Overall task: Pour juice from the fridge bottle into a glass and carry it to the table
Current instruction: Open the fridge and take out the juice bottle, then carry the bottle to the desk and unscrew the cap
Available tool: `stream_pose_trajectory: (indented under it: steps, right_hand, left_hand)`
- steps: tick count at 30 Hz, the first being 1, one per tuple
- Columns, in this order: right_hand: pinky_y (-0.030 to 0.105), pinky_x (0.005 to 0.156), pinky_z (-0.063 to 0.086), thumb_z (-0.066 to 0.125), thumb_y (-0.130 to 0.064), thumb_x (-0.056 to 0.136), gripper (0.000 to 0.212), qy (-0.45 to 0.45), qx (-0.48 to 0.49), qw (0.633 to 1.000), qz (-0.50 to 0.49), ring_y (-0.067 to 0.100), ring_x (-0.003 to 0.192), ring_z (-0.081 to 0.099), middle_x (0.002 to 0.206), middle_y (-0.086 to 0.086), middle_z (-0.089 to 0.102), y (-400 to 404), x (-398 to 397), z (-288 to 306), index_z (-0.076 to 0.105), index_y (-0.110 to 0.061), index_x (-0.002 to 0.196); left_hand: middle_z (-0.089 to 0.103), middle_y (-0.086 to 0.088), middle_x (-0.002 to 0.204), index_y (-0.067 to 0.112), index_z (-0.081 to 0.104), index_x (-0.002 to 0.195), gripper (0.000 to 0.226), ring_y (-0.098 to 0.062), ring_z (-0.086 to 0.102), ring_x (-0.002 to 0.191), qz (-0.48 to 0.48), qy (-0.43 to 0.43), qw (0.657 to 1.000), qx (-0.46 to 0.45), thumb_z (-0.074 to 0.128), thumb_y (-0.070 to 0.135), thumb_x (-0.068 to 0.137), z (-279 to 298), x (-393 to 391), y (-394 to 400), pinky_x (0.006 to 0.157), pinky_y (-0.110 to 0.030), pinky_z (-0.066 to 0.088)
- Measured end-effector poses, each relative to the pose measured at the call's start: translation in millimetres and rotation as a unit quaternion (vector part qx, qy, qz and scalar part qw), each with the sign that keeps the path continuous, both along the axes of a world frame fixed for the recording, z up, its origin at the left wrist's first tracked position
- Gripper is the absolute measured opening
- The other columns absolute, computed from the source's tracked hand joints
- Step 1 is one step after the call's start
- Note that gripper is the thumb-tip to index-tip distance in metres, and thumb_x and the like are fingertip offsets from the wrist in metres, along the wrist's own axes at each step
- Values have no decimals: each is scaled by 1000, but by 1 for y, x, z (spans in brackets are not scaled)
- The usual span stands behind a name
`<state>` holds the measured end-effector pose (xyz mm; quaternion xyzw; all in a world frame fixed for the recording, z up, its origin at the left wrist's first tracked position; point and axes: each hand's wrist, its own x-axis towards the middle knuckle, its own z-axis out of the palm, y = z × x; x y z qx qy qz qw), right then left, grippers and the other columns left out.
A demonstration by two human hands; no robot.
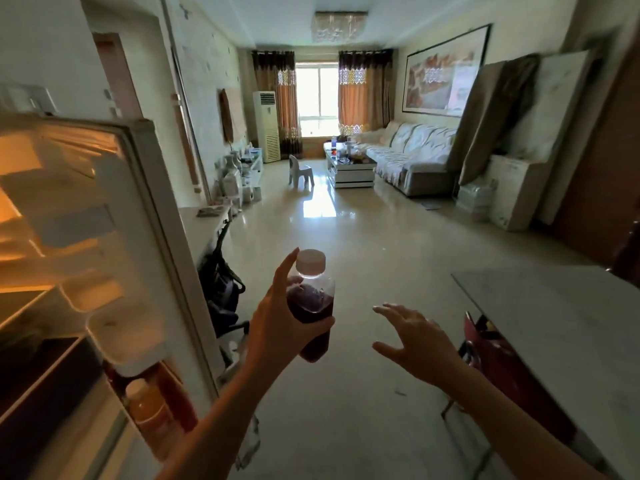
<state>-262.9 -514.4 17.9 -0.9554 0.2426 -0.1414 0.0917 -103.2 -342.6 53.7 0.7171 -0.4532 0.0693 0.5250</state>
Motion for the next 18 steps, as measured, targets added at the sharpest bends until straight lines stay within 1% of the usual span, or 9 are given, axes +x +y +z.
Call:
stream_pose_trajectory:
  steps: [2,5,6,8,10,11,14,18]
  right_hand:
    - [39,107,34,54,-53,85,67,3,1,1000,4,15,134,35,149,-6,34,-27,-1,1,27,-33,142]
    - [36,105,34,55,-52,85,66,7,-3,1000,15,16,132,37,148,-6,36,-69,3,3,29,-31,142]
    - [35,104,34,55,-51,85,66,10,-5,1000,19,16,131,38,148,-6,36,-83,4,4,29,-31,142]
    - [35,103,33,54,-51,85,65,18,-5,1000,25,16,131,38,148,-7,36,-104,7,6,29,-31,142]
    - [35,103,33,54,-52,85,65,22,-3,999,38,15,131,38,148,-7,36,-132,13,7,29,-32,142]
    - [35,103,33,55,-52,85,65,23,-3,999,45,15,131,38,148,-7,36,-146,17,8,30,-31,142]
    - [36,103,34,56,-51,85,65,28,0,998,61,16,131,39,147,-7,37,-182,34,7,31,-31,141]
    - [36,103,35,56,-51,85,64,34,14,996,85,14,131,39,147,-8,38,-224,69,2,31,-32,141]
  left_hand:
    - [56,12,112,39,17,144,117,-11,59,99,6,-1,1000,5,90,30,53,-3,4,-27,83,-30,51]
    - [62,0,118,38,18,144,118,-19,62,104,22,-9,1000,2,90,30,52,-5,11,-70,88,-41,53]
    - [62,-1,118,39,18,144,118,-21,62,104,31,-8,999,1,90,30,51,-6,13,-83,88,-44,53]
    - [61,1,117,41,18,144,119,-22,62,105,50,2,999,0,91,29,50,-7,16,-103,88,-47,53]
    - [59,6,115,39,18,144,119,-20,61,104,63,12,998,-4,91,28,50,-9,18,-127,87,-46,53]
    - [59,6,115,37,19,144,118,-19,61,104,68,12,998,-6,91,28,50,-10,20,-138,86,-43,53]
    - [61,-2,121,34,21,145,116,-15,59,103,88,11,996,2,90,29,52,-14,31,-169,84,-34,50]
    - [60,-2,123,36,19,145,118,-13,59,103,103,35,994,13,90,30,52,-21,58,-208,86,-35,51]
